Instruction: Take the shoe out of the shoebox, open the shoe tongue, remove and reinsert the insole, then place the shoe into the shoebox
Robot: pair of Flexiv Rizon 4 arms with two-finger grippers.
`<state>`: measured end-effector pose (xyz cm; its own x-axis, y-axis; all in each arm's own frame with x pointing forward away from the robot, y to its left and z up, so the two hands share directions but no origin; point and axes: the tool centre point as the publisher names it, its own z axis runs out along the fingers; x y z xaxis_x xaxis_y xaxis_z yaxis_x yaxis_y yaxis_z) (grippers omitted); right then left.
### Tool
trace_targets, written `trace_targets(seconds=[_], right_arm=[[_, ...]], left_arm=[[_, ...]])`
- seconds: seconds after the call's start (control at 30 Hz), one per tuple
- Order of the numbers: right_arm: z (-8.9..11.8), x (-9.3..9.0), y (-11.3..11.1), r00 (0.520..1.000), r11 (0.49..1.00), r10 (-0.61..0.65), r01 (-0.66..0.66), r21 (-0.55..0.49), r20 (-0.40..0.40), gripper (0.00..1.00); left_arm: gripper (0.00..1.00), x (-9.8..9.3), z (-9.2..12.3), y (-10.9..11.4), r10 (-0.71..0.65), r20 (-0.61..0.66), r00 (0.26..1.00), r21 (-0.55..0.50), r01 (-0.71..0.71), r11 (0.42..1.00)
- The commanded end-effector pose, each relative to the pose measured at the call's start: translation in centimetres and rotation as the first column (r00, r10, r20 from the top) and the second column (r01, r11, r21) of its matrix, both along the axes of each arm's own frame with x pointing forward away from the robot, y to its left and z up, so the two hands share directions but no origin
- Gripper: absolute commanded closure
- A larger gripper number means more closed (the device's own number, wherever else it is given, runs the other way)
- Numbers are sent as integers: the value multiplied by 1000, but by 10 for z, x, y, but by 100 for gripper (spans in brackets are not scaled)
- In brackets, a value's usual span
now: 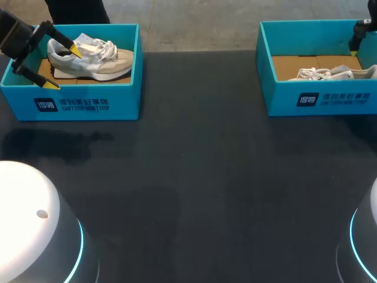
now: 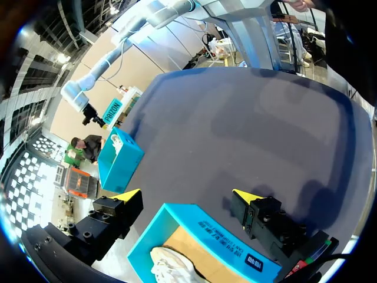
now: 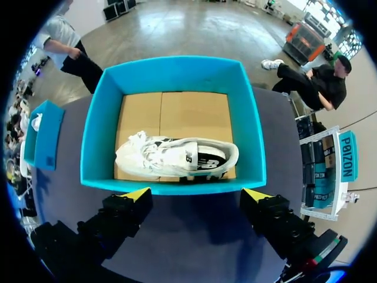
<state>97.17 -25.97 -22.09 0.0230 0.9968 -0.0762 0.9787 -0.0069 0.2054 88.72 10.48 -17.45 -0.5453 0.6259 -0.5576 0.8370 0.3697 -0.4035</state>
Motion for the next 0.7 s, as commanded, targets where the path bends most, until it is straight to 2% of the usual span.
trace_targets(seconds=[0.03,0.27,0.37,0.7], right_arm=[[2,-14,5,997,998,63,-63,-16,-44,0],[3,-52,19,984,991,136,-137,-1,-115,0],[7,-63,25,977,986,161,-166,-29,-137,0],[22,-98,44,955,968,244,-249,-8,-166,0]], left_arm=[[0,-1,0,0,0,0,1000,3,0,1000],[0,-1,0,0,0,0,1000,3,0,1000],[0,-1,0,0,0,0,1000,3,0,1000],[0,-1,0,0,0,0,1000,3,0,1000]])
